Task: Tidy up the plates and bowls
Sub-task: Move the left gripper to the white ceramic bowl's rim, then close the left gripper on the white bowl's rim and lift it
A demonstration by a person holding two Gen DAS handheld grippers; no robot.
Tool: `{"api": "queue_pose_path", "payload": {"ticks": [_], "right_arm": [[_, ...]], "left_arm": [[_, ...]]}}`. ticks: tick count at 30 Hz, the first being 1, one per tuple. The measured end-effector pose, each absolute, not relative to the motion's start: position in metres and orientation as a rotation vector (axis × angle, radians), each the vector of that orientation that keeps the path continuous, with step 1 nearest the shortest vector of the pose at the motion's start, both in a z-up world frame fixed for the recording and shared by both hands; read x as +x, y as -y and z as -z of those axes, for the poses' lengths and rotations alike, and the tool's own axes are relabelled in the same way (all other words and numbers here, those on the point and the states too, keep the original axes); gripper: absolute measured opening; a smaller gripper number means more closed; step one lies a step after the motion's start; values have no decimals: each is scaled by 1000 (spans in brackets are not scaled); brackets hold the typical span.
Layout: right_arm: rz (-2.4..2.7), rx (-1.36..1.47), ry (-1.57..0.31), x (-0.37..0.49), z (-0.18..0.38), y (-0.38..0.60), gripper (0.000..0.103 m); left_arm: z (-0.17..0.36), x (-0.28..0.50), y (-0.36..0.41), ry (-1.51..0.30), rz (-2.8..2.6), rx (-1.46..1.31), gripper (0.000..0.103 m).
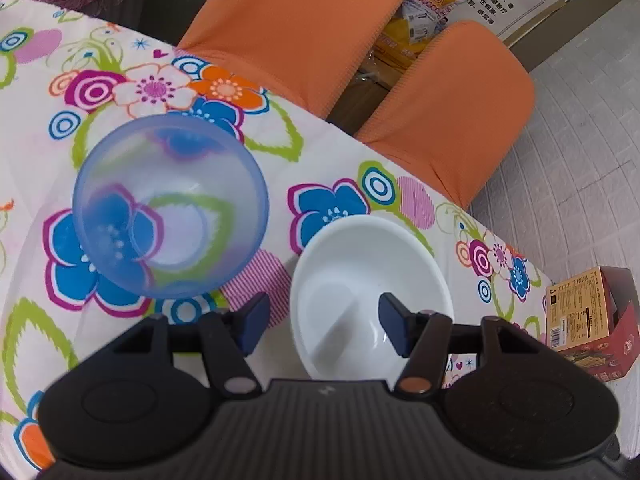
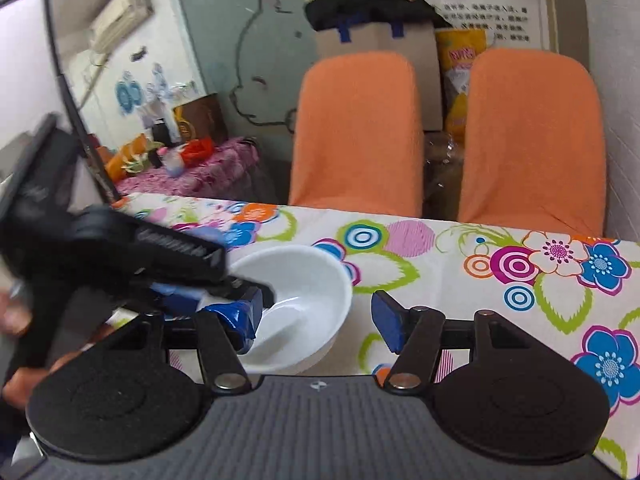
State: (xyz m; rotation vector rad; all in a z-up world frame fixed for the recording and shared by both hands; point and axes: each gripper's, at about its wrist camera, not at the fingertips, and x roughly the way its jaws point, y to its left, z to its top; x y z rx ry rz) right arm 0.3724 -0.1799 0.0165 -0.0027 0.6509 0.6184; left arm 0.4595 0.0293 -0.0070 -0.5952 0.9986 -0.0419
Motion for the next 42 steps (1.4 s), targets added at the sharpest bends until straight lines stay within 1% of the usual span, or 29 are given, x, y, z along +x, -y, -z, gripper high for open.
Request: {"api": "queue_pose_path", "payload": {"ticks": [4,8,11,18,27,34,39,42], "right_arm": [[-648,-157,-634,353,-7,164,47],[-625,-247,-658,363,9,150,47],[-623,-244,-685,376,18,146,47],[-643,-269,-683,382,26,138,48],[-618,-276,-646,376,19,140,50],[-592,-281,-669,366,16,161,49],[-590,-208,-673,363,21,174,50],[-585,-200,-681,366,23,174,50]], "left_arm": [[9,464,-25,-1004,36,-614,61],[10,466,-21,-994,35,-607,61],[15,471,-17,-1000,31,-594,61],[14,476,-8,-985,39,-523,61],[15,467,11,-1029,150,-504,61],[9,450,18,-1033,164,-457,61],[-8,467,10,-999,154,-372,61],[-8,481,13,-998,135,-301,61]]}}
